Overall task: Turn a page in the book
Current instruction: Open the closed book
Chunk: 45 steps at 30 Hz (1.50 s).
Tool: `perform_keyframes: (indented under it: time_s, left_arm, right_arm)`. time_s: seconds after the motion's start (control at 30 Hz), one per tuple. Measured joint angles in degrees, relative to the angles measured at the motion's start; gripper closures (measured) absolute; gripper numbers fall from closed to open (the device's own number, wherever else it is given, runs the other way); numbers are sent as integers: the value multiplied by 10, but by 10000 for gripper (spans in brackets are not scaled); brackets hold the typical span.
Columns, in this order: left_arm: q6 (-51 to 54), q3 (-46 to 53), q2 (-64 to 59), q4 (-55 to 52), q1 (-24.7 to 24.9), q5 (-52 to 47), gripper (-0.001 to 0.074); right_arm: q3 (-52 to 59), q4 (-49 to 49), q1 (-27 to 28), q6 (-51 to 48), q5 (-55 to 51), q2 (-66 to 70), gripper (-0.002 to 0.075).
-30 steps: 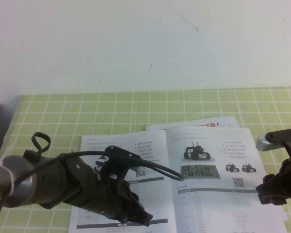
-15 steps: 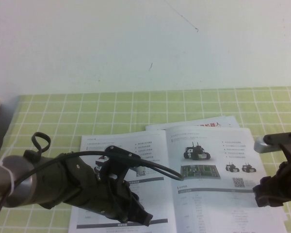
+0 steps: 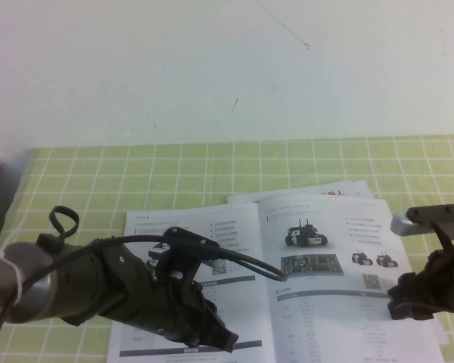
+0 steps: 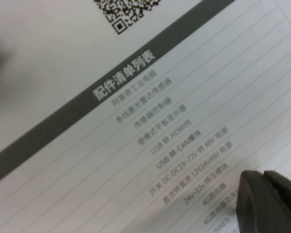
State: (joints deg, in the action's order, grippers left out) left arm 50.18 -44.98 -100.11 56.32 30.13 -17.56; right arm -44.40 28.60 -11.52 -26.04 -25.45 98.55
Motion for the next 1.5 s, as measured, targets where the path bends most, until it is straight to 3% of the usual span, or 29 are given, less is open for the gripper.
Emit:
perform_keyframes:
  time_s: [0.67,0.77,0.9,1.0,1.5]
  left_arm:
    - [1,0,0,0,0,0,739]
    - [1,0,0,0,0,0,739]
    - [1,0,0,0,0,0,739]
    - [1,0,0,0,0,0,739]
    - [-1,0,-1,0,0,0,739]
  right_arm:
    - [0,-15,0,-13,-2,0,453]
    - [0,-17,0,-20,-13,0,425]
    - [-3,-21,-1,-24,-27,0,310]
    - [-11,-37,-1,-19,-44,0,272]
    - [-24,-59,-1,1,-64,0,317]
